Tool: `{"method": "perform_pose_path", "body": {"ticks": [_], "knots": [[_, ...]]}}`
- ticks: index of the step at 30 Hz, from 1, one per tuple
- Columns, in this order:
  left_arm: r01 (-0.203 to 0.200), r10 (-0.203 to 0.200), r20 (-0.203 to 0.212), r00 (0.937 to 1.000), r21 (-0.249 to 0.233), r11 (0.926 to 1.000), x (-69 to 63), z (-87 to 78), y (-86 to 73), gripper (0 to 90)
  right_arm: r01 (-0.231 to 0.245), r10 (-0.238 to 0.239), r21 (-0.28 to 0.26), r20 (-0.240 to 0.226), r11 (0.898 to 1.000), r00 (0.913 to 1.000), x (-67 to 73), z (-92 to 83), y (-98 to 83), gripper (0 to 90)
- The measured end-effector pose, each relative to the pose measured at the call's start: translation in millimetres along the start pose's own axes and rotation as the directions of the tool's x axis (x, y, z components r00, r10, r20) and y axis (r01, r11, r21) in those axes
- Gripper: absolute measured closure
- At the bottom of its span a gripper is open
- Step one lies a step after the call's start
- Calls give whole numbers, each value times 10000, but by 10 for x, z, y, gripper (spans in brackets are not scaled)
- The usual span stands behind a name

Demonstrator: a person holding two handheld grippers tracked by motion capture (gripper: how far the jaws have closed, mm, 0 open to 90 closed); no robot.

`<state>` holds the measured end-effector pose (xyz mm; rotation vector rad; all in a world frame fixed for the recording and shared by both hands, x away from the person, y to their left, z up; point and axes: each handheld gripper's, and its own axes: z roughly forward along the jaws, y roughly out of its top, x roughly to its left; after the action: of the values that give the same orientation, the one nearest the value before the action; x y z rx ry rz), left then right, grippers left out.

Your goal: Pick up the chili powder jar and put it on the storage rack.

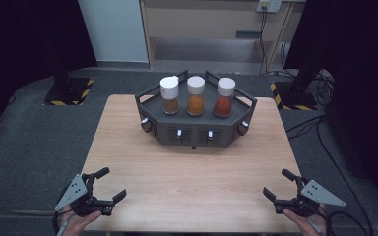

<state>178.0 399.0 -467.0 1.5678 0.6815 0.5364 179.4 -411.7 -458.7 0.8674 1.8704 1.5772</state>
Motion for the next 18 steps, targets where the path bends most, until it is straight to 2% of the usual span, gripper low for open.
{"method": "perform_pose_path", "body": {"ticks": [10,18], "knots": [[20,-21,-46,10000,-160,9999,20,11,-37,0,-69,67,-247,-84,9997,9999,-28,30,-72,16],[72,-73,-41,10000,-185,9998,40,29,-55,0,-207,204,-118,-288,9997,9994,-57,91,-88,27]]}}
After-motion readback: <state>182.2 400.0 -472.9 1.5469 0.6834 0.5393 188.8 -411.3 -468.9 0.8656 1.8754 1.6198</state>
